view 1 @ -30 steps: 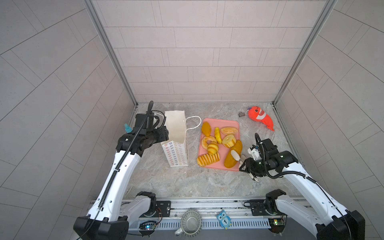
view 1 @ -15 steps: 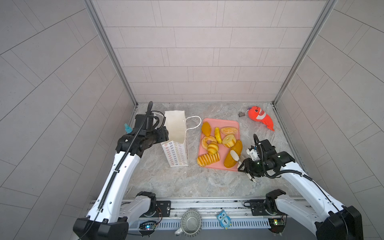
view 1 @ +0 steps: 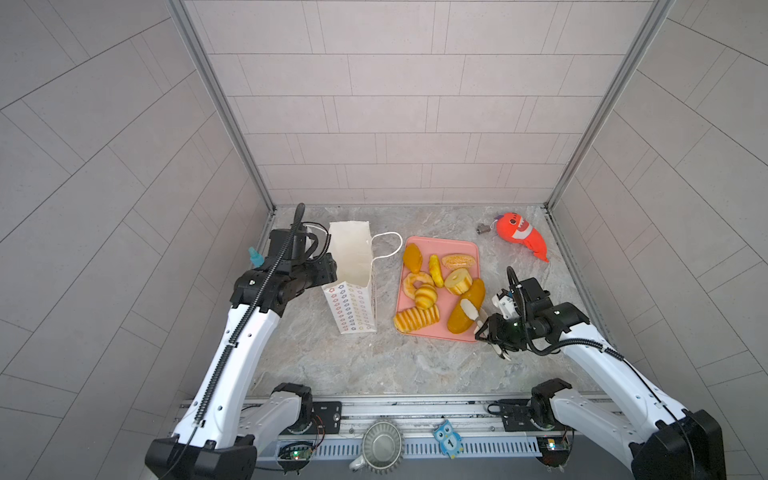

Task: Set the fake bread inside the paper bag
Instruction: 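Lower the tong around the long orange bread and squeeze it with the right gripper, then lift the long orange bread off the tray with the tong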

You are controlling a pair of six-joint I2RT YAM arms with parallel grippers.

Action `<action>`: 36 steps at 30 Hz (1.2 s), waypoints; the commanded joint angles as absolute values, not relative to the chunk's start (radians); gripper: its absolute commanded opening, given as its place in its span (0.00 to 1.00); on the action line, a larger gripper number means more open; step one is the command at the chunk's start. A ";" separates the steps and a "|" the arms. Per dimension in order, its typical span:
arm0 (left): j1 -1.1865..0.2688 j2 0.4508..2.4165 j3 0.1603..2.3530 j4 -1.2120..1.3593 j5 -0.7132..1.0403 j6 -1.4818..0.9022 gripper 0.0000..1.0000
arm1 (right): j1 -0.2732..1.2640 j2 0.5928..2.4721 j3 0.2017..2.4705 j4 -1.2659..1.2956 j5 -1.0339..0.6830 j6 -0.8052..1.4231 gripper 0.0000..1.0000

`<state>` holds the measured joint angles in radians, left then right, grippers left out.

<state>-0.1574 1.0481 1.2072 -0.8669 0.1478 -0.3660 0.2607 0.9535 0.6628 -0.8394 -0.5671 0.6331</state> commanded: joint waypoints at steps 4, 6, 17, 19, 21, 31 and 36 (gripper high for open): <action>-0.153 1.028 1.202 -0.882 0.129 -0.365 0.71 | 0.255 0.903 0.675 -0.867 -0.545 0.653 0.41; -0.152 1.028 1.206 -0.882 0.127 -0.364 0.71 | 0.256 0.882 0.675 -0.885 -0.539 0.665 0.38; -0.152 1.027 1.213 -0.878 0.125 -0.362 0.72 | 0.256 0.763 0.683 -0.979 -0.496 0.674 0.32; -0.153 1.026 1.214 -0.879 0.125 -0.361 0.72 | 0.256 0.750 0.686 -0.987 -0.486 0.679 0.31; -0.153 1.022 1.216 -0.878 0.127 -0.361 0.72 | 0.256 0.743 0.696 -0.998 -0.472 0.678 0.31; -0.152 1.020 1.219 -0.883 0.127 -0.362 0.72 | 0.256 0.736 0.781 -1.072 -0.386 0.632 0.30; -0.152 1.020 1.219 -0.881 0.129 -0.363 0.72 | 0.257 0.735 0.826 -1.106 -0.353 0.607 0.30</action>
